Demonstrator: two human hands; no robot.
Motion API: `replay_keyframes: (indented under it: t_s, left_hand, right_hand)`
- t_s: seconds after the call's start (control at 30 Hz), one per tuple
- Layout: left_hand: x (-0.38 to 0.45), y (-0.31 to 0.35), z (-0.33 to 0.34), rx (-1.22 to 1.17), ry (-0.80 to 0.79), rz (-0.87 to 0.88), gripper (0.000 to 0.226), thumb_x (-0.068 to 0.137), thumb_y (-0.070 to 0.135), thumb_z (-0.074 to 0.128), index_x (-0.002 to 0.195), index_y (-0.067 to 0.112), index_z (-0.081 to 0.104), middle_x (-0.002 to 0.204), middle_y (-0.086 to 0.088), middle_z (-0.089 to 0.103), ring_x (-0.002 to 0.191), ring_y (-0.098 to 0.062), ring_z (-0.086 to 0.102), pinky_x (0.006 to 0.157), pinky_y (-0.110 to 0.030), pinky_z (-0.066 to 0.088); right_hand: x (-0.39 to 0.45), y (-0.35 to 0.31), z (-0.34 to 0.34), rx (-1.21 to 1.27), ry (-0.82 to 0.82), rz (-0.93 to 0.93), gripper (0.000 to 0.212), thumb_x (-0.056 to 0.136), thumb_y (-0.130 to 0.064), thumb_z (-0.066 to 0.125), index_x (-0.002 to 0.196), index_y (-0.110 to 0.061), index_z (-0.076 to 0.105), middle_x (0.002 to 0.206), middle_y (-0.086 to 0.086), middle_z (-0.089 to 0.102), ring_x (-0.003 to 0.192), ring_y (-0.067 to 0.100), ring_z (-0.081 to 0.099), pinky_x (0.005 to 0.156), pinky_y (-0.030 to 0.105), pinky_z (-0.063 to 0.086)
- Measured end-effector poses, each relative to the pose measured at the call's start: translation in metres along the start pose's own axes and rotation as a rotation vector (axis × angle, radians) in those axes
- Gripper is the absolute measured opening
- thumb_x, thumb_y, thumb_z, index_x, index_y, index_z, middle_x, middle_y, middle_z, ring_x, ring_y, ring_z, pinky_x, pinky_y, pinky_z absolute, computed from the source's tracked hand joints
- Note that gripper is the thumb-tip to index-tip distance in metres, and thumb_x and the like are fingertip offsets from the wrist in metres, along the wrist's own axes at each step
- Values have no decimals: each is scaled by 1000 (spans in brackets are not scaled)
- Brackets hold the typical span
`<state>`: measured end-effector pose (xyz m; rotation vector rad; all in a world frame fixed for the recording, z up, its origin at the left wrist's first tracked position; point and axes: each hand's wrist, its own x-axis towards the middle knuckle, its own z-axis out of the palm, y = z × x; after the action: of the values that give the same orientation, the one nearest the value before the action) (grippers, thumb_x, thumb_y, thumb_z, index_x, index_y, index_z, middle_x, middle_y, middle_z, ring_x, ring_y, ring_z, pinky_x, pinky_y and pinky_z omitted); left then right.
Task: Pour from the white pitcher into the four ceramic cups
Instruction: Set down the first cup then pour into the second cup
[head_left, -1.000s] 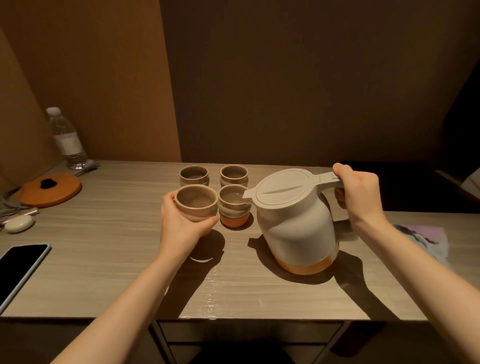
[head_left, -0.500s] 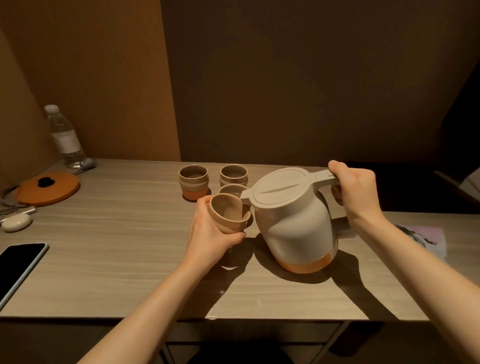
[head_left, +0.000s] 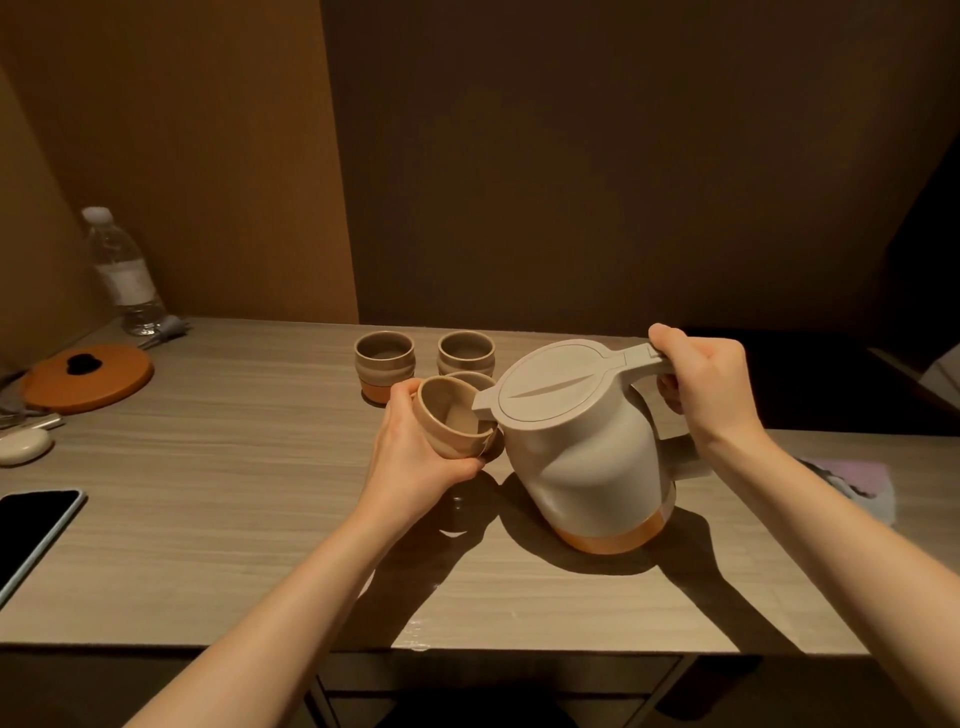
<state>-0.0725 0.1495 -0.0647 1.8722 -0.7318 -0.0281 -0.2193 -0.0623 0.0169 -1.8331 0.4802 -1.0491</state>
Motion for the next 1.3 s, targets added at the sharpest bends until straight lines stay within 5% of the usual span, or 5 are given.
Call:
replay_keyframes:
  t_s: [0.33, 0.7, 0.83, 1.3]
  left_hand:
    - [9, 2, -6, 114, -28, 39, 99, 52, 26, 93, 128, 33, 31, 131, 6, 48, 124, -16, 46, 99, -40, 48]
    - [11, 0, -7, 168, -18, 82, 99, 50, 29, 92, 127, 36, 31, 130, 8, 47, 124, -16, 44, 97, -35, 46]
    - [8, -2, -6, 160, -5, 74, 100, 51, 27, 92, 130, 33, 31, 131, 7, 47, 124, -15, 45, 96, -32, 44]
    - [3, -5, -9, 156, 7, 51, 102, 51, 30, 92, 136, 29, 36, 135, 6, 47, 126, -15, 44, 102, -38, 44]
  right_hand:
    - [0, -1, -1, -14, -19, -13, 50, 94, -26, 54, 53, 1, 51, 47, 8, 40, 41, 9, 35, 45, 18, 31]
    - [2, 0, 0, -23, -22, -16, 54, 94, -28, 54, 57, 12, 52, 49, 9, 41, 43, 12, 36, 47, 19, 33]
    - [3, -1, 2, -39, -30, -19, 51, 94, -28, 54, 54, 3, 53, 48, 8, 42, 42, 9, 37, 47, 19, 33]
    - [3, -9, 8, -56, -48, -45, 51, 94, -25, 55, 55, 9, 53, 47, 8, 41, 40, 9, 35, 46, 17, 32]
